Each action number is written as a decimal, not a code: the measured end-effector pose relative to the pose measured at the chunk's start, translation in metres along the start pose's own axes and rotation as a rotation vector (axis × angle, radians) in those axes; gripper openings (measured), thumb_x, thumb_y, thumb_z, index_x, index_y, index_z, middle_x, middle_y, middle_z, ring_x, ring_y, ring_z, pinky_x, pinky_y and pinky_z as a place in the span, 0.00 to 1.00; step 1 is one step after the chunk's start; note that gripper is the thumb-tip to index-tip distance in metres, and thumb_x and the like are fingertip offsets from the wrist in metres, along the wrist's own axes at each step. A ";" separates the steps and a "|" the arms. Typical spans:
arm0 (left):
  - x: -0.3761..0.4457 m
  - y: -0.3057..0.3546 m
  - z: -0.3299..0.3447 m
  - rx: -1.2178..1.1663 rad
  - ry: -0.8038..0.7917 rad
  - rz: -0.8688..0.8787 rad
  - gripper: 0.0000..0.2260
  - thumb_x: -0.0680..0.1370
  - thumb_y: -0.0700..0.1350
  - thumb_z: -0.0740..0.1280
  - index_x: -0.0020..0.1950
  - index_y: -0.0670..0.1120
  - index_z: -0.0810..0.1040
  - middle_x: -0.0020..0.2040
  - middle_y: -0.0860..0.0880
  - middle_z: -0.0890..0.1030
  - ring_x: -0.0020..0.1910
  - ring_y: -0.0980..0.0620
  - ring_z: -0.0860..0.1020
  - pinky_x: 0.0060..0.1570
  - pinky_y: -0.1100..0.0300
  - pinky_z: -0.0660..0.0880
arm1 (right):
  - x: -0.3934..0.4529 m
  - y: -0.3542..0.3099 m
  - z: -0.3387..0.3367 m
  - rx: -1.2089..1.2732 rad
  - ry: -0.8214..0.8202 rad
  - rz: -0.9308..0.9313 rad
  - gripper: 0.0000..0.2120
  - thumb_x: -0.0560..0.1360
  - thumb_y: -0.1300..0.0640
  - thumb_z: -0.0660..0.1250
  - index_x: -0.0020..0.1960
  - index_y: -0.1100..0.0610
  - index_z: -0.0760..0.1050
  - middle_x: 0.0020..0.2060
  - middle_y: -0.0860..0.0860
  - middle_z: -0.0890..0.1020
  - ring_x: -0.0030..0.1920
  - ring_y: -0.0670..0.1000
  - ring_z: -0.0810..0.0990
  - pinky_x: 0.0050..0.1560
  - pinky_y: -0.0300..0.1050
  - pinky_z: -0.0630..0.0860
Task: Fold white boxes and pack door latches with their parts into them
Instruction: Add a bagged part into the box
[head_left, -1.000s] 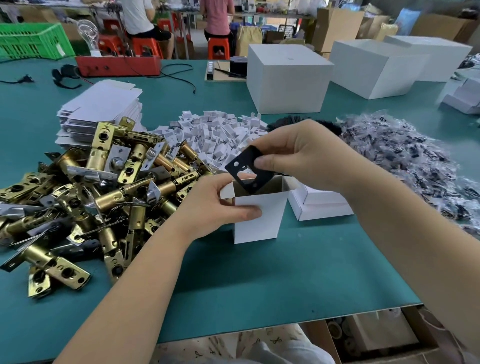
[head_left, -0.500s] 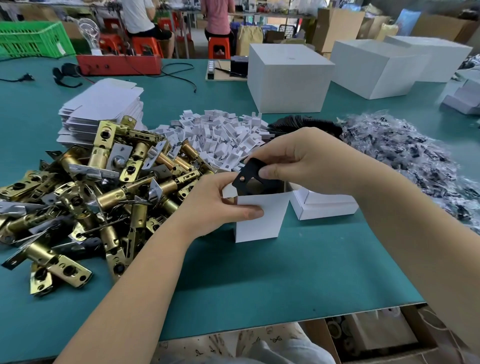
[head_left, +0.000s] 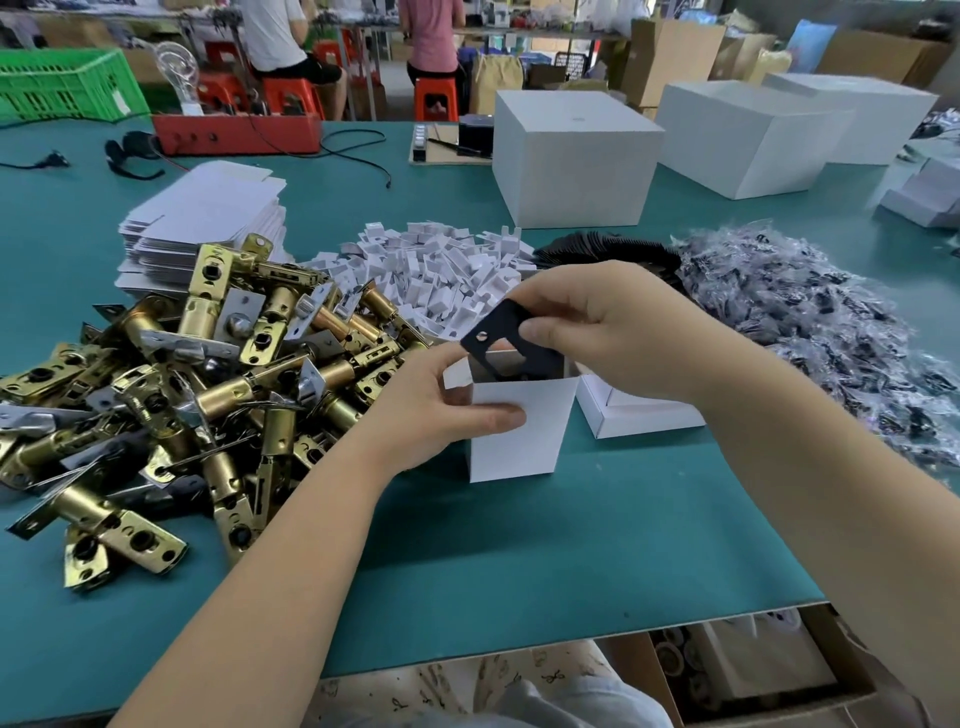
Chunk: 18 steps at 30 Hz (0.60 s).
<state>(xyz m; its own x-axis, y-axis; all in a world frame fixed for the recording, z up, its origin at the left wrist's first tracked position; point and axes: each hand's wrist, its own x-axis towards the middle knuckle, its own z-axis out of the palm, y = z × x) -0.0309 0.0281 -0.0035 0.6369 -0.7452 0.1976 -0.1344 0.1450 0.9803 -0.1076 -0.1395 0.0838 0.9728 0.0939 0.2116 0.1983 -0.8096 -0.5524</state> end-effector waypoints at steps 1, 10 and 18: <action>0.000 0.001 -0.001 -0.001 -0.001 -0.012 0.18 0.66 0.41 0.77 0.48 0.63 0.84 0.44 0.60 0.85 0.44 0.61 0.83 0.41 0.69 0.77 | -0.001 0.003 -0.002 0.034 0.013 0.008 0.10 0.77 0.62 0.65 0.50 0.48 0.80 0.42 0.45 0.82 0.42 0.43 0.78 0.46 0.41 0.74; 0.004 -0.007 0.001 0.051 0.145 -0.129 0.11 0.69 0.50 0.75 0.51 0.56 0.81 0.47 0.54 0.86 0.46 0.56 0.84 0.42 0.62 0.80 | 0.021 0.010 -0.005 -0.109 -0.177 0.083 0.11 0.78 0.58 0.65 0.58 0.49 0.80 0.37 0.36 0.78 0.35 0.31 0.74 0.36 0.24 0.67; 0.004 -0.004 -0.002 0.047 0.067 -0.087 0.13 0.66 0.53 0.77 0.48 0.62 0.82 0.48 0.53 0.86 0.49 0.55 0.84 0.49 0.61 0.80 | 0.019 -0.006 -0.006 -0.247 -0.224 -0.006 0.13 0.78 0.60 0.64 0.57 0.47 0.82 0.41 0.36 0.81 0.39 0.32 0.74 0.40 0.26 0.69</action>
<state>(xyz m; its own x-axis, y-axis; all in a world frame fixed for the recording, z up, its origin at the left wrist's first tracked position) -0.0266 0.0262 -0.0069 0.6968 -0.7083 0.1134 -0.1110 0.0497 0.9926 -0.0909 -0.1365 0.0961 0.9792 0.2020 0.0166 0.1959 -0.9222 -0.3333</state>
